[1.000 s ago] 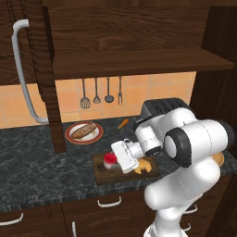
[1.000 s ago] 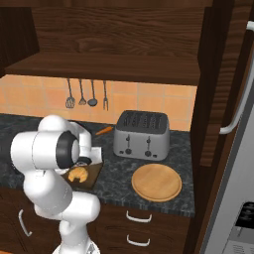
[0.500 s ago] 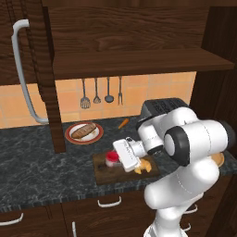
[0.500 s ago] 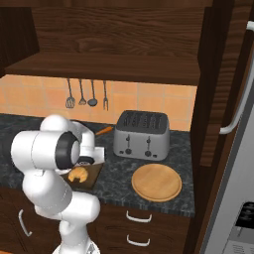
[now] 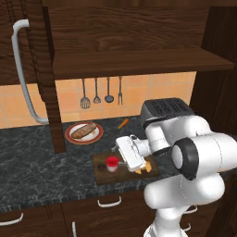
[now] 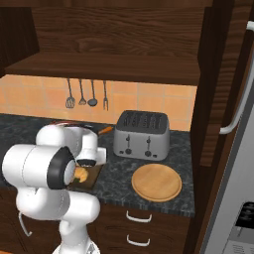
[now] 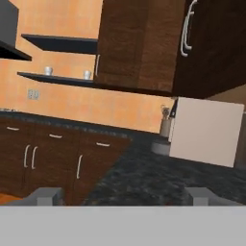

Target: From the different types of pastries on the counter, select a croissant and place it on the cutting board. Then retrieve a jar of jam from the cabinet and place it alongside the croissant on the cutting board.

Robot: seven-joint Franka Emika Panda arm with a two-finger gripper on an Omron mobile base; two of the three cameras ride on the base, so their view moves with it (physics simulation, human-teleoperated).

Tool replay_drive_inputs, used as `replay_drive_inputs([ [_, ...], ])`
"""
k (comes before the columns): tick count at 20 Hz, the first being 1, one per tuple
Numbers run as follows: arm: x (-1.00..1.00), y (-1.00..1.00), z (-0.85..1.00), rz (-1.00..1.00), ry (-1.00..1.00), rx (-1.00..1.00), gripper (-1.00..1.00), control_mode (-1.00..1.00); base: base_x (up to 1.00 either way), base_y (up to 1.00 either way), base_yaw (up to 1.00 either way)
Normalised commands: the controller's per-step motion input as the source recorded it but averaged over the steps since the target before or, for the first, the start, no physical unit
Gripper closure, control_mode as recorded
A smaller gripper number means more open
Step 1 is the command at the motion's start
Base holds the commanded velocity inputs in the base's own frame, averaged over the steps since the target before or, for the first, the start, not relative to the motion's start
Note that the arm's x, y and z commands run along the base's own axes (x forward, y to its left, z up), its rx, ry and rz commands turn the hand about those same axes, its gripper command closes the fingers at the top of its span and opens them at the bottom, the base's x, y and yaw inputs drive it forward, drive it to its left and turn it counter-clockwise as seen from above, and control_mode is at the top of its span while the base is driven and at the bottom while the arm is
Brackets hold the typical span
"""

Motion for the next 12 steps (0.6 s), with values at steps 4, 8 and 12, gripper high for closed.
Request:
replay_drive_inputs([
  [4, -0.63, -0.24, 0.54, -0.12, -0.01, 0.10, -1.00, -1.00, 0.00, 0.00, 0.00],
  [8, -0.74, -0.59, 0.38, -0.29, 0.06, 0.10, -1.00, -1.00, 0.00, 0.00, 0.00],
  [12, -0.93, -0.59, 0.52, -0.35, 0.14, 0.15, -1.00, -1.00, 0.00, 0.00, 0.00],
])
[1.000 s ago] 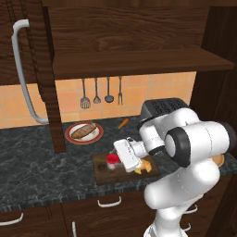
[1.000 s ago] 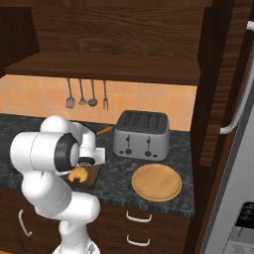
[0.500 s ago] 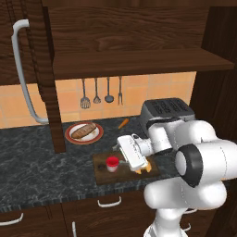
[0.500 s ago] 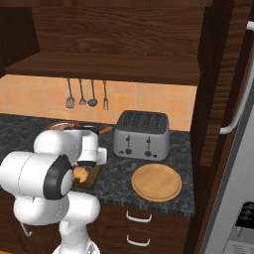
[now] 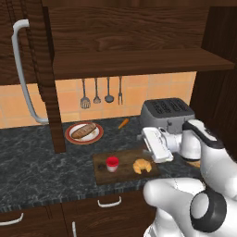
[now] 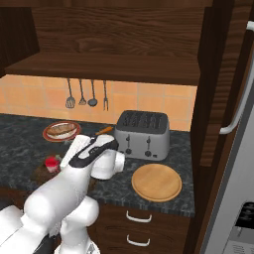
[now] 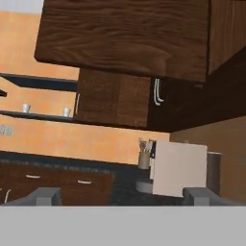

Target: From the different types of pastries on the counter, select a croissant and place it on the cutting board. Then retrieve a jar of jam from the cabinet and place it alongside the croissant on the cutting board.

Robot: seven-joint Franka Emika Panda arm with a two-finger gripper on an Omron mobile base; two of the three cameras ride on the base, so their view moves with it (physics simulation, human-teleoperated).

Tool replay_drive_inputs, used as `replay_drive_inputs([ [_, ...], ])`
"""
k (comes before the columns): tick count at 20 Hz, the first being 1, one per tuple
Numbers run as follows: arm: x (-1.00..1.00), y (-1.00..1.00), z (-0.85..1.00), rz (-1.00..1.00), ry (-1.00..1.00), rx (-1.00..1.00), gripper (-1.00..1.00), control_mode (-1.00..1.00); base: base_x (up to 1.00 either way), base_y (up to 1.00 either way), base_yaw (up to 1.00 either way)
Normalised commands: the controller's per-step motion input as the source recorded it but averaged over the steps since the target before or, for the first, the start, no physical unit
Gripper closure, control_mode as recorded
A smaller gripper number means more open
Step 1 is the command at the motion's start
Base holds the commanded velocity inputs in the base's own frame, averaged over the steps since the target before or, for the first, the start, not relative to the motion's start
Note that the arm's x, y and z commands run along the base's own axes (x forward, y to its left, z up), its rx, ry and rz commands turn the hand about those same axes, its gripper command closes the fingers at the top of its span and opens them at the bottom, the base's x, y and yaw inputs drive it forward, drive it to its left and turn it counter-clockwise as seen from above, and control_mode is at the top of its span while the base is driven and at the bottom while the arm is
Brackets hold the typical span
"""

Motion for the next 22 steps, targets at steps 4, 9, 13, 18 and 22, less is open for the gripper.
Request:
replay_drive_inputs([
  [4, -1.00, -0.18, 0.44, -0.31, 0.34, 0.16, -1.00, -1.00, 0.00, 0.00, 0.00],
  [9, -0.93, 0.16, 0.85, -0.16, 0.40, 0.02, -1.00, -1.00, 0.00, 0.00, 0.00],
  [13, -0.91, 0.34, 0.59, -0.07, 0.31, -0.02, -1.00, -1.00, 0.00, 0.00, 0.00],
  [18, -1.00, 0.20, 0.46, -0.19, 0.25, -0.01, -1.00, -1.00, 0.00, 0.00, 0.00],
  [22, -1.00, 0.02, 0.03, -0.30, 0.30, 0.00, -1.00, -1.00, 0.00, 0.00, 0.00],
])
